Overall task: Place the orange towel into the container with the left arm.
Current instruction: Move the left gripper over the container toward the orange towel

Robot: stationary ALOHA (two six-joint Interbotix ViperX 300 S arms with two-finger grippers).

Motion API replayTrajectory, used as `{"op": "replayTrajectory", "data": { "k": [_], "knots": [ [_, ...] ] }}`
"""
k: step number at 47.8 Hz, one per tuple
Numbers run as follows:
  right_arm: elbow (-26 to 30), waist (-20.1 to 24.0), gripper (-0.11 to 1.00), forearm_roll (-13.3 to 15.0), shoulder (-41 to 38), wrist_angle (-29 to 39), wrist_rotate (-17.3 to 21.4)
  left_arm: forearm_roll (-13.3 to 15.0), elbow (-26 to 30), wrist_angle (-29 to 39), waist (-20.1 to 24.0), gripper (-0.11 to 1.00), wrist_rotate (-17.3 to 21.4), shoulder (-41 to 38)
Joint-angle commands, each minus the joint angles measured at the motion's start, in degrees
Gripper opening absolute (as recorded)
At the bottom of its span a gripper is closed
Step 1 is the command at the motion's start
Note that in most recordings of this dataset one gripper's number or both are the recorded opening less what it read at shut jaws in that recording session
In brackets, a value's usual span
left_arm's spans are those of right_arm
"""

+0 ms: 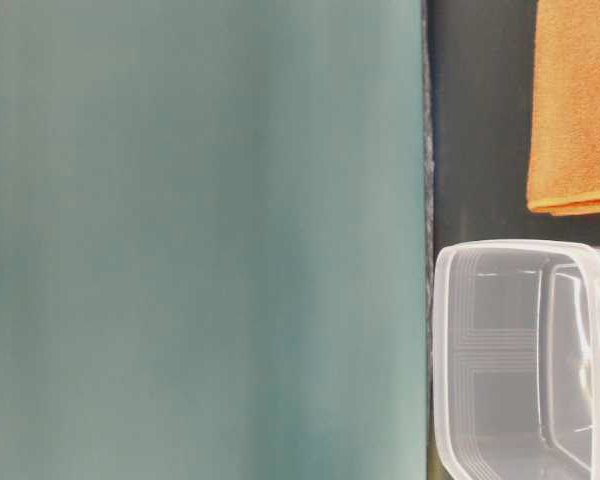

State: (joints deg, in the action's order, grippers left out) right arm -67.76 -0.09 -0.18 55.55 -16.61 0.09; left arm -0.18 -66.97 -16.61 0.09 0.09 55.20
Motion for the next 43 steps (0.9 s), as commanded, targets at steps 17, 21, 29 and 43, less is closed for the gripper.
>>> {"op": "replayTrajectory", "data": {
  "k": [17,21,29,43],
  "knots": [
    [0.62,-0.70,0.01,-0.53,0.88,1.23,0.26,-2.37,20.13,18.98,1.23,0.01,-0.44,-15.91],
    [0.62,-1.41,0.01,-0.53,1.14,3.52,0.35,-2.37,24.43,23.73,1.23,0.01,-0.35,-20.13],
    [0.53,-2.29,0.01,-0.62,2.20,7.47,0.35,-2.37,33.84,32.70,1.23,0.01,-0.35,-29.00],
    [-0.62,-2.64,0.33,-0.62,4.57,9.14,0.35,-2.46,49.83,47.46,2.46,0.01,1.23,-45.97]
  ]
}}
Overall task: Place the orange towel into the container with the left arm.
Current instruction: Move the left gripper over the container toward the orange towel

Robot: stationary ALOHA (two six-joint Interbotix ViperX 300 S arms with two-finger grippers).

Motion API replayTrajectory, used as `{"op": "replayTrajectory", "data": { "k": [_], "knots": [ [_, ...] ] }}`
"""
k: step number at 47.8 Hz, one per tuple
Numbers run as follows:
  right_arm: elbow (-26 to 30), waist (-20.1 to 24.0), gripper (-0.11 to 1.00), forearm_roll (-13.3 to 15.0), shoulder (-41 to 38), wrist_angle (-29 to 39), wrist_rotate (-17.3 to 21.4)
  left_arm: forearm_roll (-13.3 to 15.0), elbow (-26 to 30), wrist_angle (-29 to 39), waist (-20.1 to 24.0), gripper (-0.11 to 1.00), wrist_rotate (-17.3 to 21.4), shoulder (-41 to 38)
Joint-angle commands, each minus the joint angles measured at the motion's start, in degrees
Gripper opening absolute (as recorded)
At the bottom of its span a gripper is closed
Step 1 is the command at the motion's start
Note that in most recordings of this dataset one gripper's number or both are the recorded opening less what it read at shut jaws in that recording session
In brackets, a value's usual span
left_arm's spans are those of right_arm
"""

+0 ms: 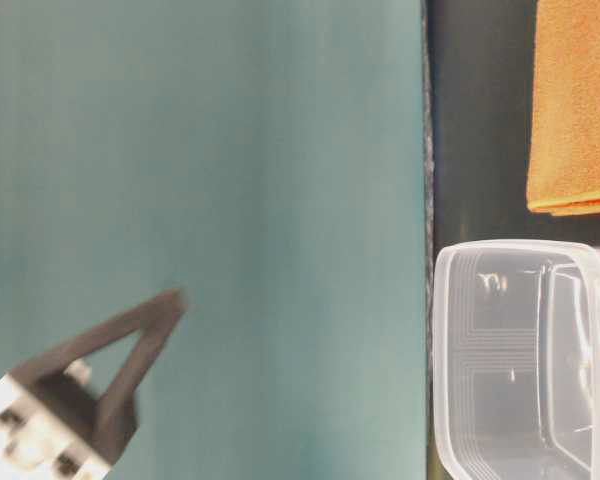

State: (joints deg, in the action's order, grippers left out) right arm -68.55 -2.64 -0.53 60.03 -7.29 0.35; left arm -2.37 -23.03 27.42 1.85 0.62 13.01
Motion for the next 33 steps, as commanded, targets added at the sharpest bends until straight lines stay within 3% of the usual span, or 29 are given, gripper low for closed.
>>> {"op": "replayTrajectory", "data": {
  "k": [1,6,10,21,25,33],
  "knots": [
    [0.09,-0.09,0.38,-0.18,0.18,-0.18,0.09,-0.18,6.94,4.31,0.79,0.01,0.97,-4.83],
    [0.00,-0.09,0.66,-0.26,0.35,0.09,0.09,-0.26,12.22,7.38,0.97,0.03,2.72,-10.81],
    [0.00,-0.09,0.77,-0.18,0.44,0.88,0.09,-0.18,16.26,9.23,1.32,0.18,3.96,-15.29],
    [0.09,-0.09,0.76,-0.18,1.14,2.64,0.09,-0.26,26.28,17.23,0.79,0.83,4.48,-27.25],
    [0.00,-0.09,0.76,-0.26,1.76,3.34,0.09,-0.18,28.39,17.67,0.79,0.91,4.39,-31.11],
    [0.09,-0.09,0.76,-0.26,4.48,5.80,0.00,-0.18,29.53,16.00,0.79,0.89,4.39,-36.21]
  ]
}}
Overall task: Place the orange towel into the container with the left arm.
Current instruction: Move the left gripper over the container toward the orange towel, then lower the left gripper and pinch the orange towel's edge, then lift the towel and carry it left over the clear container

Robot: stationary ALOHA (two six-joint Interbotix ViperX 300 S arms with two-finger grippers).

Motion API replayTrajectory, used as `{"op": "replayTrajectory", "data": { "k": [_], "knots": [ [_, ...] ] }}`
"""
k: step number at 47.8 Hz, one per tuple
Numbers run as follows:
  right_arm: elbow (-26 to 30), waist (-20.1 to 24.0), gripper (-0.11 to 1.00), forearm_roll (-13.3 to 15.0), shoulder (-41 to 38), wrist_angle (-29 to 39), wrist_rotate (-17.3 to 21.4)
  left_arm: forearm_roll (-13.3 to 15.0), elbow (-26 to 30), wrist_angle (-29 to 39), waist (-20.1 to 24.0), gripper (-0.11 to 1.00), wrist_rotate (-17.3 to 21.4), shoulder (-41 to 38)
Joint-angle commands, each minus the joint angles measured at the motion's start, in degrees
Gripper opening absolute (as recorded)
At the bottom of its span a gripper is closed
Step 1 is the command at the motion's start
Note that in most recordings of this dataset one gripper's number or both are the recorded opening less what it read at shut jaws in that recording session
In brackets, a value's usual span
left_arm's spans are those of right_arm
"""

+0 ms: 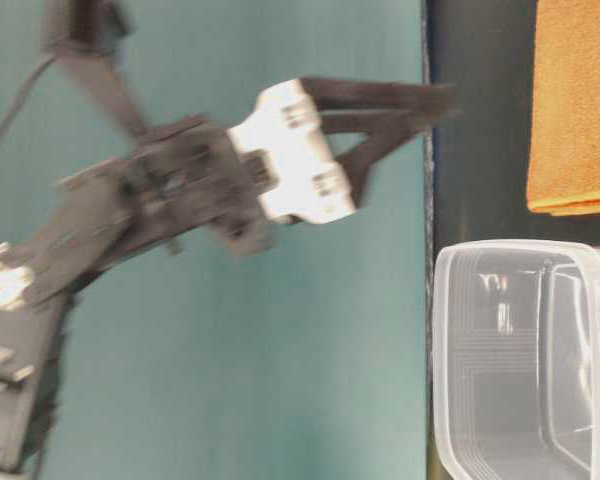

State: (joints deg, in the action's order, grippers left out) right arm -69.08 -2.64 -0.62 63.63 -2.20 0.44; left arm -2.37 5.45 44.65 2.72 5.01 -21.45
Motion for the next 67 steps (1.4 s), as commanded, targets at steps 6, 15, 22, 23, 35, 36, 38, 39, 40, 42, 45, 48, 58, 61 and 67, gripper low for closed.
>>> {"op": "replayTrajectory", "data": {
  "k": [6,15,22,23,35,36,38,39,40,42,45,48,58,61,67],
  "knots": [
    [0.62,-0.09,0.76,-0.18,3.25,3.34,0.09,-0.26,0.88,-4.22,-0.26,0.89,0.00,-5.45],
    [0.79,-0.09,0.76,-0.18,6.24,10.02,0.09,-0.18,1.23,-6.68,-1.05,0.89,0.00,-9.49],
    [1.05,-0.09,0.76,-0.18,7.38,12.39,0.35,-0.18,1.32,-7.03,-1.32,0.89,0.00,-11.78],
    [1.05,-0.09,0.76,-0.18,7.47,12.48,0.44,-0.18,1.32,-7.03,-1.41,0.89,0.00,-12.04],
    [1.05,-0.09,0.76,-0.18,7.56,12.83,1.76,-0.18,1.14,-7.82,-1.05,0.85,0.09,-12.30],
    [0.97,-0.09,0.76,-0.18,7.56,12.83,1.76,-0.26,1.23,-7.82,-1.14,0.84,0.09,-12.30],
    [1.05,-0.09,0.76,-0.18,7.56,12.83,1.76,-0.18,1.23,-7.91,-1.23,0.78,0.18,-12.22],
    [1.05,-0.09,0.76,-0.18,7.47,12.83,1.76,-0.26,1.23,-7.82,-1.32,0.74,0.18,-12.22],
    [1.05,-0.09,0.76,-0.18,7.47,12.83,1.76,-0.18,1.23,-7.82,-1.41,0.70,0.18,-12.22],
    [1.05,-0.09,0.76,-0.18,7.56,12.83,1.76,-0.18,1.32,-7.91,-1.76,0.58,0.18,-12.13],
    [1.05,-0.09,0.76,-0.18,7.47,12.83,1.85,-0.18,1.32,-7.91,-1.93,0.41,0.26,-11.78],
    [1.05,-0.09,0.76,-0.18,7.47,12.83,1.76,-0.18,1.41,-7.73,-2.20,0.24,0.26,-10.99],
    [0.97,-0.09,0.75,-0.18,7.47,12.66,1.76,-0.18,2.81,-6.42,-2.02,0.06,0.26,-4.75],
    [1.05,-0.09,0.75,-0.18,7.47,12.57,1.76,-0.18,2.99,-5.19,-2.11,0.06,0.26,-1.93],
    [1.05,-0.09,0.75,-0.18,7.56,12.48,1.76,-0.18,2.81,-1.41,-2.29,0.06,0.09,5.10]
  ]
}}
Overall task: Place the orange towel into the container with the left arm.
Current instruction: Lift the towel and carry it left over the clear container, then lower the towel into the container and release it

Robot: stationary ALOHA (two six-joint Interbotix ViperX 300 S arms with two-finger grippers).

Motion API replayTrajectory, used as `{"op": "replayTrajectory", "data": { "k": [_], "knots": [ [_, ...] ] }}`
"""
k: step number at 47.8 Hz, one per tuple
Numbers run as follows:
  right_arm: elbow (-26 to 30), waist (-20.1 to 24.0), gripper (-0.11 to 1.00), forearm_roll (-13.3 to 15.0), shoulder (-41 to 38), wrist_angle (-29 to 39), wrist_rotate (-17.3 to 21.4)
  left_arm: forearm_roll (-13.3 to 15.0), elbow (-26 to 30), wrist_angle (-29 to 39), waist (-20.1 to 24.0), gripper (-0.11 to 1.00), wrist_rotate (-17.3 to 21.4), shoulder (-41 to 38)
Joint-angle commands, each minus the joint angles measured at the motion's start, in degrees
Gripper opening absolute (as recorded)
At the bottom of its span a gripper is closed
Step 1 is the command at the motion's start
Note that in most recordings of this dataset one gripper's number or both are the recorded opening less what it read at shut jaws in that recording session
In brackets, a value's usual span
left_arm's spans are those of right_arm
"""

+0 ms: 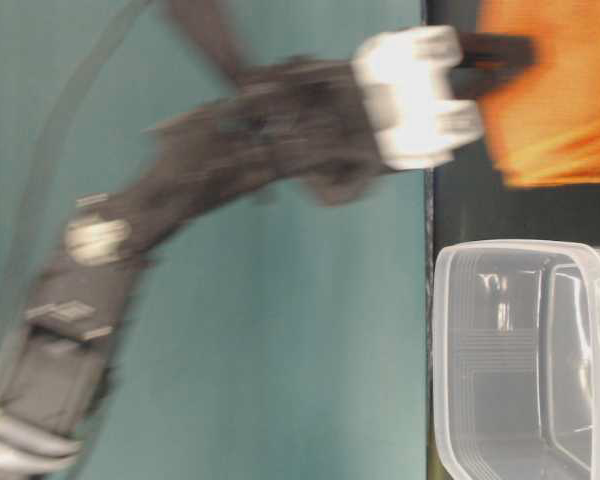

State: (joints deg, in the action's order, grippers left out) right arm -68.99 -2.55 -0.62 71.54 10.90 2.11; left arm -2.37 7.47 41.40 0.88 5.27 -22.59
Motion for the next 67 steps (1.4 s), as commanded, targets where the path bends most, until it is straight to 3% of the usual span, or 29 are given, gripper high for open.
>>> {"op": "replayTrajectory", "data": {
  "k": [1,8,14,25,35,61,63,67],
  "knots": [
    [0.97,-0.18,0.75,-0.18,-0.44,-0.62,0.09,-0.26,0.53,2.72,-0.53,0.06,-0.18,7.47],
    [0.88,-0.18,0.75,-0.18,-0.44,-0.70,0.09,-0.18,-3.52,8.17,-0.79,0.06,-0.18,16.00],
    [0.70,-0.18,0.75,-0.18,-0.62,-0.88,0.09,-0.26,-11.51,9.76,-0.44,0.06,-0.18,23.38],
    [0.62,-0.18,0.75,-0.18,-1.14,-2.11,0.09,-0.18,-27.86,5.62,0.44,0.06,-0.53,31.38],
    [0.35,-0.18,0.75,-0.18,-1.67,-3.96,0.09,-0.26,-37.09,0.09,0.70,0.06,-0.35,33.31],
    [0.18,-0.18,0.75,-0.18,-2.02,-5.71,0.18,-0.18,-39.55,-5.19,1.93,0.07,-0.53,32.43],
    [0.18,-0.18,0.75,-0.18,-2.02,-5.71,0.18,-0.18,-39.55,-5.36,2.02,0.10,-0.70,32.43],
    [0.26,-0.18,0.75,-0.18,-2.02,-5.71,0.18,-0.18,-39.46,-5.36,2.20,0.32,-0.88,32.52]
  ]
}}
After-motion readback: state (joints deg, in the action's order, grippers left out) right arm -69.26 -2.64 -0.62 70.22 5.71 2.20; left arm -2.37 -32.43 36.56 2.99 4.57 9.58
